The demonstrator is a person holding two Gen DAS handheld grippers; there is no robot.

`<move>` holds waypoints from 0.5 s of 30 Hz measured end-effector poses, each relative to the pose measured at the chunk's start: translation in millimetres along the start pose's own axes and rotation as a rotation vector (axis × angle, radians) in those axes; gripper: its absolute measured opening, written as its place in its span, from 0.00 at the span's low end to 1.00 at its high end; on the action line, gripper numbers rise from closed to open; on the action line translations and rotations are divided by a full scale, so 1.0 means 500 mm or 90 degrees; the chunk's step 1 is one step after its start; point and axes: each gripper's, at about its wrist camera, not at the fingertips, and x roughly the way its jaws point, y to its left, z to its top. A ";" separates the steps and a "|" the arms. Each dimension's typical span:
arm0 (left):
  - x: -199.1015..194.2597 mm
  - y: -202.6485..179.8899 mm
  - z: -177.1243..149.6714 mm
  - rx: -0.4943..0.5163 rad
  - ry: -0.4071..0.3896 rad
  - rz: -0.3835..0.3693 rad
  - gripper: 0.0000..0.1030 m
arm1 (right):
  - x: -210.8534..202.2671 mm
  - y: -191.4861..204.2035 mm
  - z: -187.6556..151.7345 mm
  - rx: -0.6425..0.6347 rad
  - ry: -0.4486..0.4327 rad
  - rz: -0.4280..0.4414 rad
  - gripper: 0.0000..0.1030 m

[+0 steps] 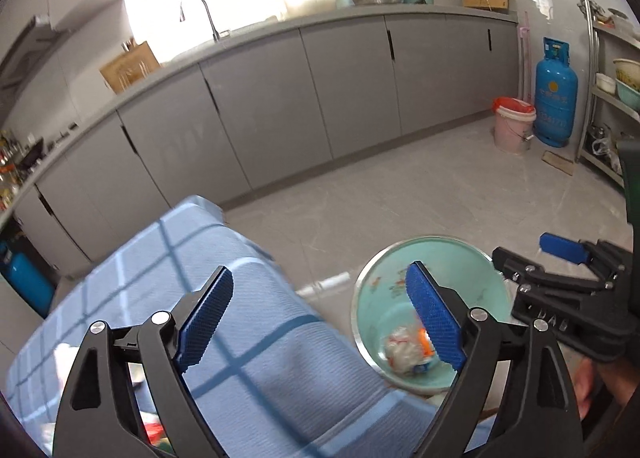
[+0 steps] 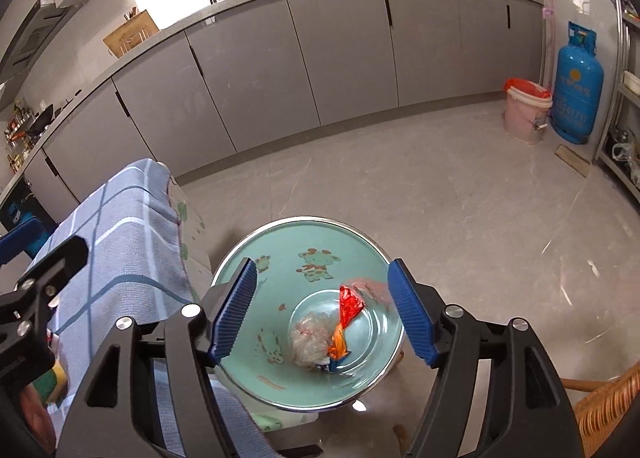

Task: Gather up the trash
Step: 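Move both grippers back over the trash on the table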

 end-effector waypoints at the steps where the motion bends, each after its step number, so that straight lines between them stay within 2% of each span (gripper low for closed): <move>1: -0.012 0.014 -0.004 -0.002 -0.001 0.010 0.87 | -0.009 0.011 -0.002 -0.004 -0.002 0.001 0.68; 7: -0.095 0.092 -0.035 -0.018 -0.014 0.041 0.89 | -0.067 0.079 -0.023 -0.029 -0.020 0.034 0.75; 15: -0.185 0.187 -0.090 -0.031 -0.014 0.083 0.89 | -0.100 0.193 -0.064 -0.074 -0.011 0.085 0.76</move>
